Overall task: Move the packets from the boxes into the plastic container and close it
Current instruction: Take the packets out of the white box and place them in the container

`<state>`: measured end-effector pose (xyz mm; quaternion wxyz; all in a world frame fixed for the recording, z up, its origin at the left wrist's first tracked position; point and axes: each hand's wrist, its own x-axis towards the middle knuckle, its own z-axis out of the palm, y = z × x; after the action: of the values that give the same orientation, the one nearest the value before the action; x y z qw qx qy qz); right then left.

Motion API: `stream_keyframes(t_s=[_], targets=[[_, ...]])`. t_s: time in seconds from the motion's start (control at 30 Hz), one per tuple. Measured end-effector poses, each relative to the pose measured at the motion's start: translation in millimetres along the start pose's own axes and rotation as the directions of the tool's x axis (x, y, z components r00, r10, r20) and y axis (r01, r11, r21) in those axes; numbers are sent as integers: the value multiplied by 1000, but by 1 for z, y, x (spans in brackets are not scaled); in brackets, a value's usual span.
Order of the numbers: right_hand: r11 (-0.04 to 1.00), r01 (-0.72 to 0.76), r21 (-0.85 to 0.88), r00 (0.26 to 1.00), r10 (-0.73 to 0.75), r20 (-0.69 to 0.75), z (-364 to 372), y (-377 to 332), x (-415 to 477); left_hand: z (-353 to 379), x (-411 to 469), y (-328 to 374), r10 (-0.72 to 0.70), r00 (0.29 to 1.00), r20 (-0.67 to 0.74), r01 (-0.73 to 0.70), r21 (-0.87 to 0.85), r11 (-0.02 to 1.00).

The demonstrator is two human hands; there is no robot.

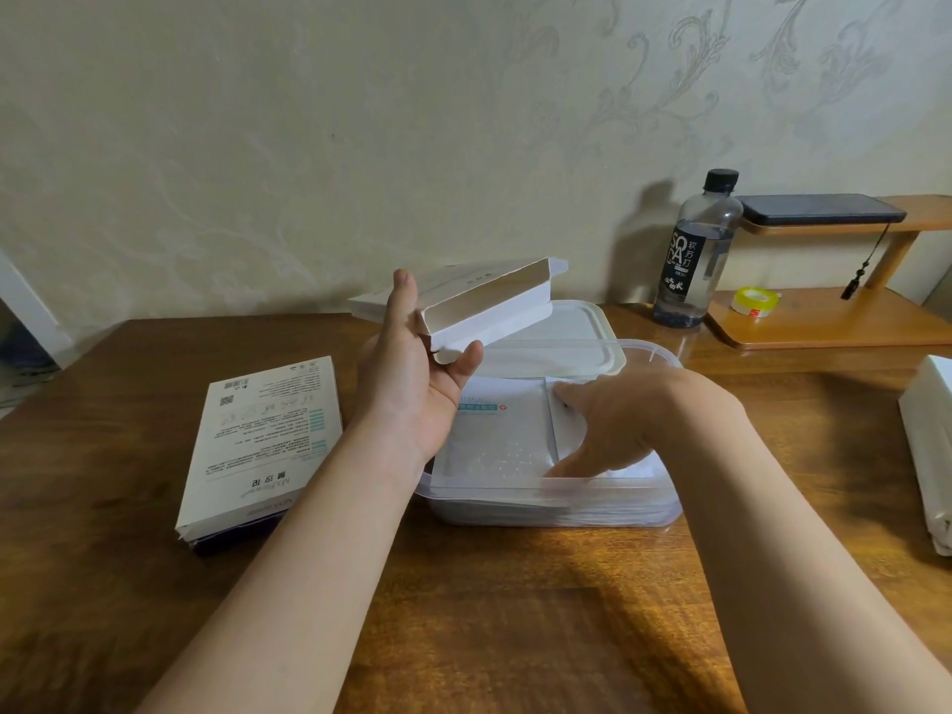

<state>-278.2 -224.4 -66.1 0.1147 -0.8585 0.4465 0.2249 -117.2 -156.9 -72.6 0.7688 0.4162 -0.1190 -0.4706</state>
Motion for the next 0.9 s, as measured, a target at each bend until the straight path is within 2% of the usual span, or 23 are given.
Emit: stream_keyframes(t_s=[0.17,0.37,0.43,0.5,0.57,0.6,0.67,0.73,0.77,0.83,0.9], targets=[[996,-11,88,997,17,-71,-3,4,-2,1,-1,3,-50,999,0,50,-53,997],[970,-2,243,963,68,-261,-16,9,-16,2,-7,12,-140,988,62,148,-157,976],[930,53,364,912,103,-397,-21,22,-27,4,-12,13,-160,983,93,172,-145,974],[806,155,571,814,223,-536,-25,40,-42,9,-18,12,-168,979,118,180,-105,978],[551,275,788,759,378,-529,-30,54,-64,17,-27,6,-154,978,140,160,-35,986],[428,327,843,762,408,-503,-31,60,-76,22,-32,2,-152,977,152,151,19,988],[248,398,883,799,379,-467,-29,75,-97,35,-47,-10,-161,964,210,130,151,980],[152,416,897,833,333,-443,-20,92,-117,49,-62,-26,-191,935,300,118,246,962],[149,411,899,834,337,-437,-13,104,-127,57,-70,-34,-220,910,352,123,278,953],[132,392,910,819,400,-411,1,127,-147,77,-82,-51,-286,845,453,137,333,933],[46,388,920,796,486,-360,16,148,-167,100,-94,-70,-343,781,522,152,374,915]])
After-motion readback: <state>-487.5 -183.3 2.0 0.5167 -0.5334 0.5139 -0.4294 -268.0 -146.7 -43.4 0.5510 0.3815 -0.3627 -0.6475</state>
